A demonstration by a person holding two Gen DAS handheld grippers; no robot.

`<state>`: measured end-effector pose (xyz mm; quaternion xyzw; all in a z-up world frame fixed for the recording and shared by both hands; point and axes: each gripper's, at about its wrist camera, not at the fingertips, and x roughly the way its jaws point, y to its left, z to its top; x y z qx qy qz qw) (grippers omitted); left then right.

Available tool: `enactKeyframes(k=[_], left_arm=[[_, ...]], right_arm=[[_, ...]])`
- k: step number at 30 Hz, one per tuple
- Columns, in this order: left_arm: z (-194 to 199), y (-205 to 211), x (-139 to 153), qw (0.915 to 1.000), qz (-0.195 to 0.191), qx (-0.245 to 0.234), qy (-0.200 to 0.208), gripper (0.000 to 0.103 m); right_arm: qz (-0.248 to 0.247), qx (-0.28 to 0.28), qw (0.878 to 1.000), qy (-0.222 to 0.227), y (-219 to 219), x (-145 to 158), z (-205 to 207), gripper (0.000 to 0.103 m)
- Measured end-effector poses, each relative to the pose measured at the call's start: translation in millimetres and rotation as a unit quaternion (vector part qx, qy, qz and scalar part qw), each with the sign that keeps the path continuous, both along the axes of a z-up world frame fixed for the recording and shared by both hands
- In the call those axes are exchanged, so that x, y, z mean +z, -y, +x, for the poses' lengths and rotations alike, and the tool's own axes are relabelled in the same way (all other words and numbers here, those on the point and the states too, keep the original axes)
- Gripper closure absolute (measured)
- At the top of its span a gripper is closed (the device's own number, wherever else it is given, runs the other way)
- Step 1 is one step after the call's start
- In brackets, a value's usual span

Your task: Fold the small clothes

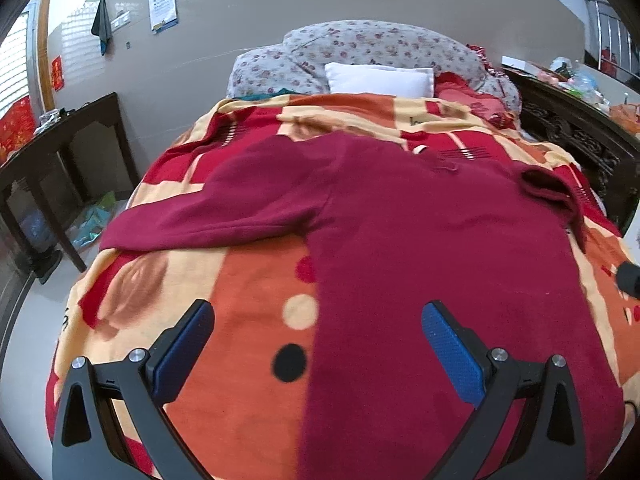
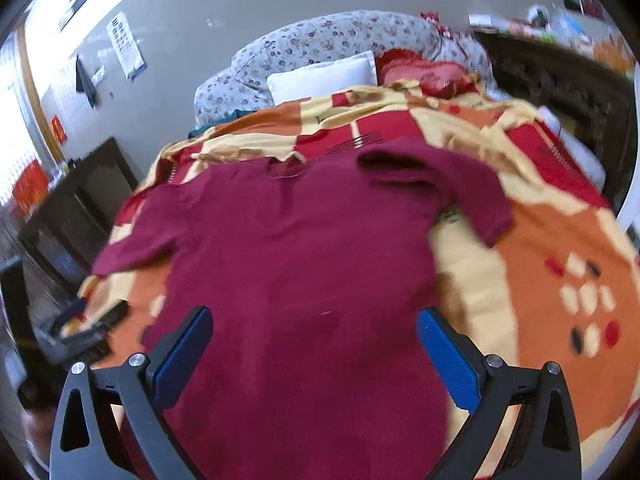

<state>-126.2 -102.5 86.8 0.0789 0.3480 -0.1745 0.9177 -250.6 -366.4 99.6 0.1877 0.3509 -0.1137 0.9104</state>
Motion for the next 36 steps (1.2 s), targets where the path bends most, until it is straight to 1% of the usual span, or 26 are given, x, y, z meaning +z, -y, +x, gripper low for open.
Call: enactKeyframes(k=[3,6,11,15,20,25,28,31,36], left_arm=[[-4.9,9.3,1.1,1.0,-0.004,-0.008,0.0,0.0],[-9.6,19.4,2.1,0.9997,-0.012,-0.021,-0.002,0.0],[-14.7,37.0,6.0,0.9992,-0.007,-0.039,0.008,0.0],[-11.7,44.0,11.2,0.9989,-0.015,-0.043,0.01,0.0],[-4.7,52.4,12.3,0.9989,-0.018,-0.042,0.008,0.0],[2.8,57.8,5.4,0.999,-0.018,-0.042,-0.003,0.0],[8.9,58.3,0.5,0.9991,-0.019,-0.038,-0.008,0.0],[16.0,56.3,-3.8,0.9993,-0.02,-0.029,-0.013,0.0],[24.5,54.4,-9.0,0.9995,-0.021,-0.019,-0.018,0.0]], right_arm=[[0.005,0.006,1.0,-0.004,-13.1,-1.3,7.1,0.0],[-0.028,-0.005,1.0,-0.012,-20.4,-2.1,13.1,0.0],[-0.039,-0.005,0.999,-0.017,-19.6,1.2,22.9,0.0],[-0.074,-0.008,0.997,-0.018,-20.1,5.9,29.6,0.0],[-0.094,-0.022,0.995,-0.019,-15.9,6.3,41.6,0.0],[-0.087,-0.026,0.996,-0.019,-10.4,0.0,50.2,0.0],[-0.09,-0.029,0.995,-0.025,-7.7,-4.6,55.1,0.0],[-0.103,-0.035,0.994,-0.031,-5.2,-8.3,58.9,0.0],[-0.1,-0.035,0.994,-0.036,-0.5,-14.5,66.3,0.0]])
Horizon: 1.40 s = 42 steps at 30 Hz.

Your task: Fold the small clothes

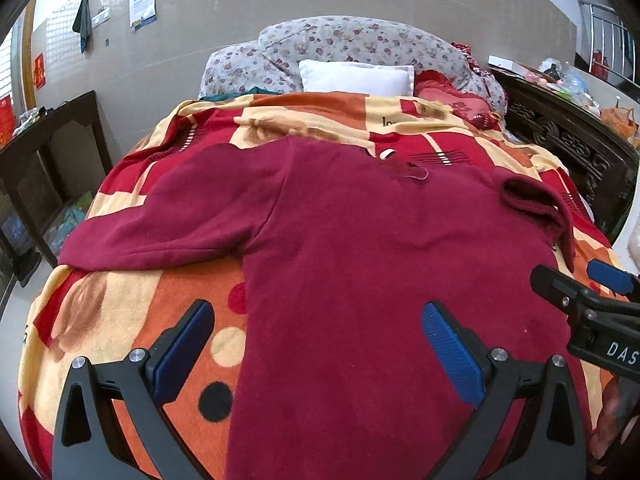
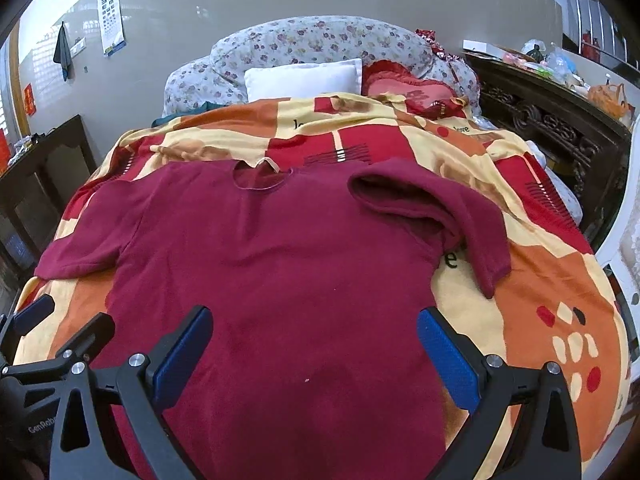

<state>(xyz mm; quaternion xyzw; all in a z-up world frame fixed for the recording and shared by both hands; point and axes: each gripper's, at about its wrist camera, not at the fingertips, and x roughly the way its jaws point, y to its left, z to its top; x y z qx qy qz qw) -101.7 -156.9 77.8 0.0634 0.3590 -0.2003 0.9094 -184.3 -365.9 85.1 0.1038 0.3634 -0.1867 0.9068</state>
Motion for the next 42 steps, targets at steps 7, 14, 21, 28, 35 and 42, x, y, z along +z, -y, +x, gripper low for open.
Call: enactKeyframes(k=[7,14,21,28,35,42], left_arm=[[8.9,-1.4,-5.2,1.0,0.0,0.008,-0.006,0.0],[10.5,-1.8,-7.0,0.9999,-0.001,0.009,-0.009,0.0],[14.1,-1.7,-10.9,0.9999,0.001,0.01,-0.011,0.0],[18.5,1.4,-16.9,0.9998,0.004,0.012,-0.015,0.0],[19.5,2.4,-17.6,0.9998,0.007,0.014,-0.015,0.0],[23.3,-1.5,-18.7,0.9997,0.006,0.018,-0.016,0.0]], right_arm=[[0.001,0.003,1.0,-0.009,0.0,-11.0,7.0,0.0],[0.002,0.005,1.0,-0.014,-1.7,-17.1,10.2,0.0],[0.002,0.007,1.0,-0.018,-2.6,-22.2,15.2,0.0],[0.006,0.005,1.0,-0.024,-1.5,-29.1,18.3,0.0],[0.005,0.007,1.0,-0.028,-1.9,-31.8,21.2,0.0],[0.004,0.008,0.999,-0.035,-2.6,-35.4,25.1,0.0]])
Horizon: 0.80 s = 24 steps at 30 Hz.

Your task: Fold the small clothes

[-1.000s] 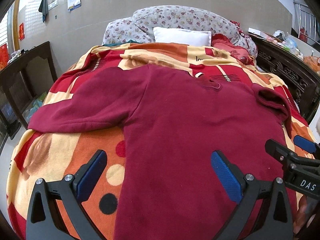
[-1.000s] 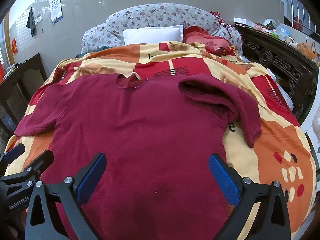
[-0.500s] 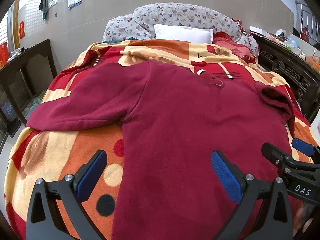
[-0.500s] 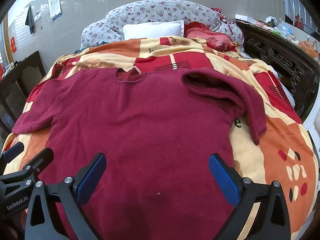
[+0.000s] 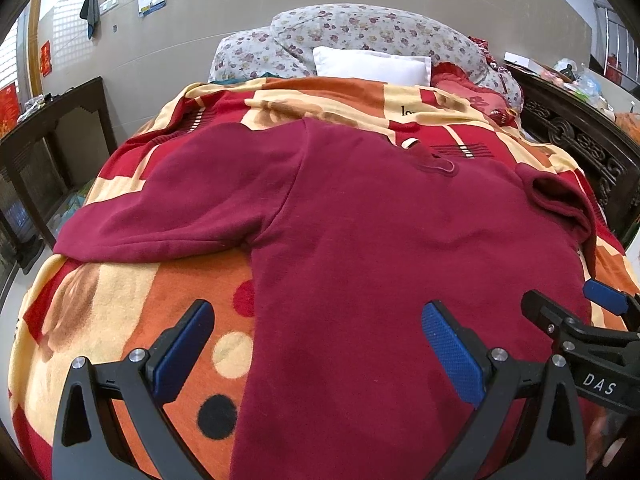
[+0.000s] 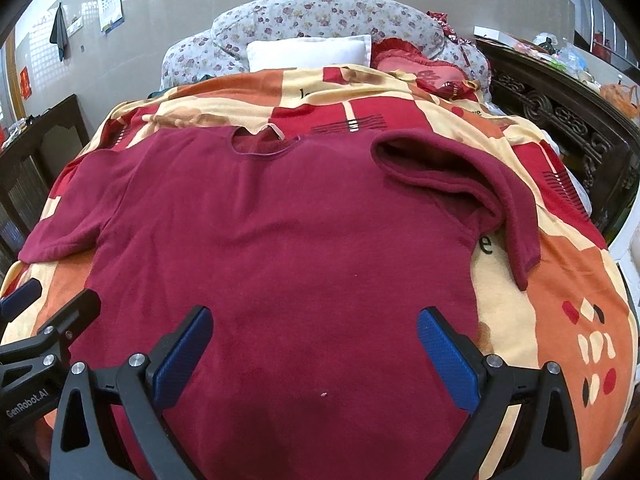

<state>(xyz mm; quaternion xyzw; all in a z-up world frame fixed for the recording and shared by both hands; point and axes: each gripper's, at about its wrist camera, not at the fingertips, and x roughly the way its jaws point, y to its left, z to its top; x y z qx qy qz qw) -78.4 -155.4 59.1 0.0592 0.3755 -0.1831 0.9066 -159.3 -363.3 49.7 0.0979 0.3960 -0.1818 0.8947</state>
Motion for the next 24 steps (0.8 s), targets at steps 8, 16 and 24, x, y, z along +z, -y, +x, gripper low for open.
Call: enactKeyframes(k=[8,16,24], left_arm=[[11.3,-22.0,2.0,0.9998,-0.006,0.019,-0.005,0.0],[38.3,-82.1,4.9,0.9969,-0.026,0.071,-0.023,0.0],[91.5,-196.4,4.4,0.9739,-0.088,0.203,-0.053,0.0]], right_arm=[[-0.01,0.004,1.0,-0.004,-3.8,-0.4,3.2,0.0],[-0.014,0.017,1.0,-0.008,-12.1,-2.2,10.9,0.0],[-0.004,0.038,0.999,-0.01,-24.0,-5.8,20.3,0.0]])
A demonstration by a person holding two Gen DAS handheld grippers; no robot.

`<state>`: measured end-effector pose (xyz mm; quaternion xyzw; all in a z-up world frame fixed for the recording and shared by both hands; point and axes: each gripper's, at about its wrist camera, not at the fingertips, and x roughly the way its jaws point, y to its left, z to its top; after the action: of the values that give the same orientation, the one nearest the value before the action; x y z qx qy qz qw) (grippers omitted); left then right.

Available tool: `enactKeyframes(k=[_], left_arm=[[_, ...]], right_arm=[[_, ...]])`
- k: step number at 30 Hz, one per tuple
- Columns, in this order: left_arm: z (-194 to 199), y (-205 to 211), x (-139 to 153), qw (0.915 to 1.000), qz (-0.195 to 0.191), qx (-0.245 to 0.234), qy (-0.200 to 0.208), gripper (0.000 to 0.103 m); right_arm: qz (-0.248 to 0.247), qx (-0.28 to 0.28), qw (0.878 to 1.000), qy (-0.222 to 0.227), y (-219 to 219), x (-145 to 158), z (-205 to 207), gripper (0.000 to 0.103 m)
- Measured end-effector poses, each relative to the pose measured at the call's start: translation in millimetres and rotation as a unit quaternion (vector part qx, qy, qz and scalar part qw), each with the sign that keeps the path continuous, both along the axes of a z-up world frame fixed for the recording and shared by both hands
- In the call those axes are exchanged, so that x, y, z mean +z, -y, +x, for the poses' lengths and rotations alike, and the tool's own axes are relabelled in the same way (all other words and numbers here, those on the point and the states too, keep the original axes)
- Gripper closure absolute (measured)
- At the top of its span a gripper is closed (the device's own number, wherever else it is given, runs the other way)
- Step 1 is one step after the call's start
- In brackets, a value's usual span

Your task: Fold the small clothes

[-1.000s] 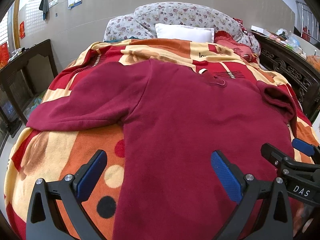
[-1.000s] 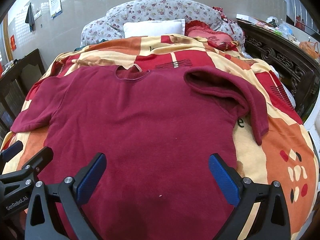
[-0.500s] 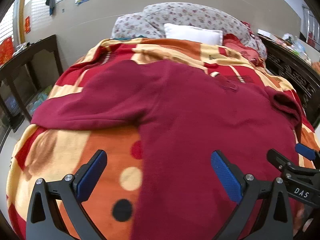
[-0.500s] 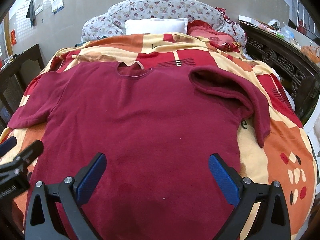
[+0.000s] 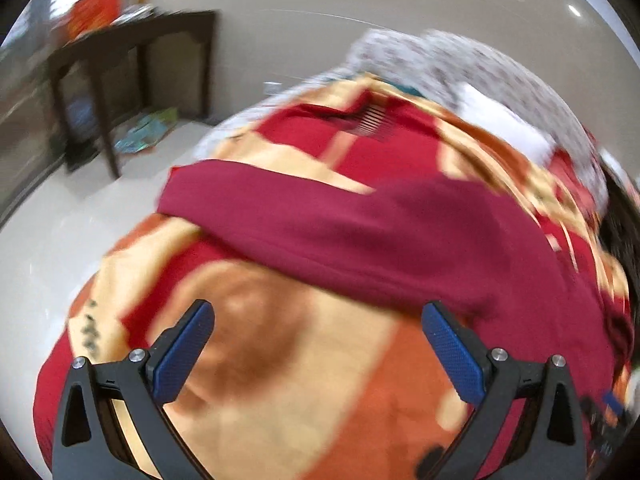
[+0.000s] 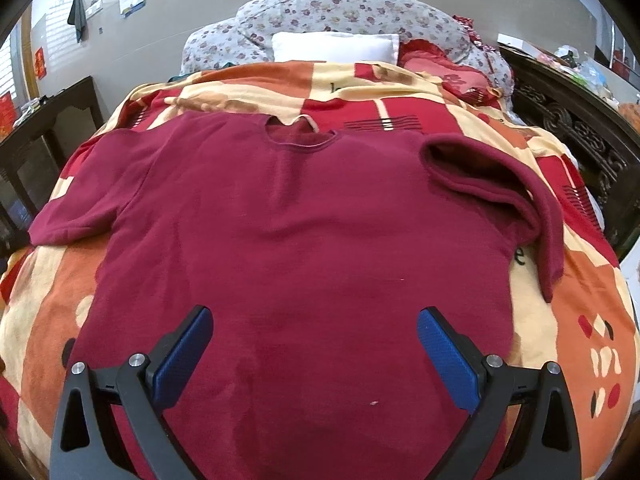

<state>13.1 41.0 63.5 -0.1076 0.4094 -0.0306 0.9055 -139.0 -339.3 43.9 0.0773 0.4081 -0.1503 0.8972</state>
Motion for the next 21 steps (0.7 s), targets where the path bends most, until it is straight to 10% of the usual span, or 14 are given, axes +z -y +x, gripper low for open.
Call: enactKeyframes(k=[3,11,13,21], left_arm=[[22.5,-28.7,-11.0,0.9986,-0.029,0.039,-0.018,0.003],[82.3,-55.2,-48.7,0.9903,-0.089,0.083,-0.067,0.054],[91.8,-58.2,-52.3,0.9879,-0.106,0.086,-0.072,0.094],[39.8,12.5,61.5,0.9887,-0.12,-0.028,0.085,0.097]], right_arm=[[0.005,0.008,1.0,0.0,-3.6,-0.4,3.5,0.0],[0.011,0.027,0.999,-0.013,-13.7,-7.3,12.2,0.0],[0.016,0.03,0.999,-0.018,-14.0,-9.6,13.4,0.0],[0.04,0.018,0.999,0.0,-2.7,-4.6,7.2,0.0]])
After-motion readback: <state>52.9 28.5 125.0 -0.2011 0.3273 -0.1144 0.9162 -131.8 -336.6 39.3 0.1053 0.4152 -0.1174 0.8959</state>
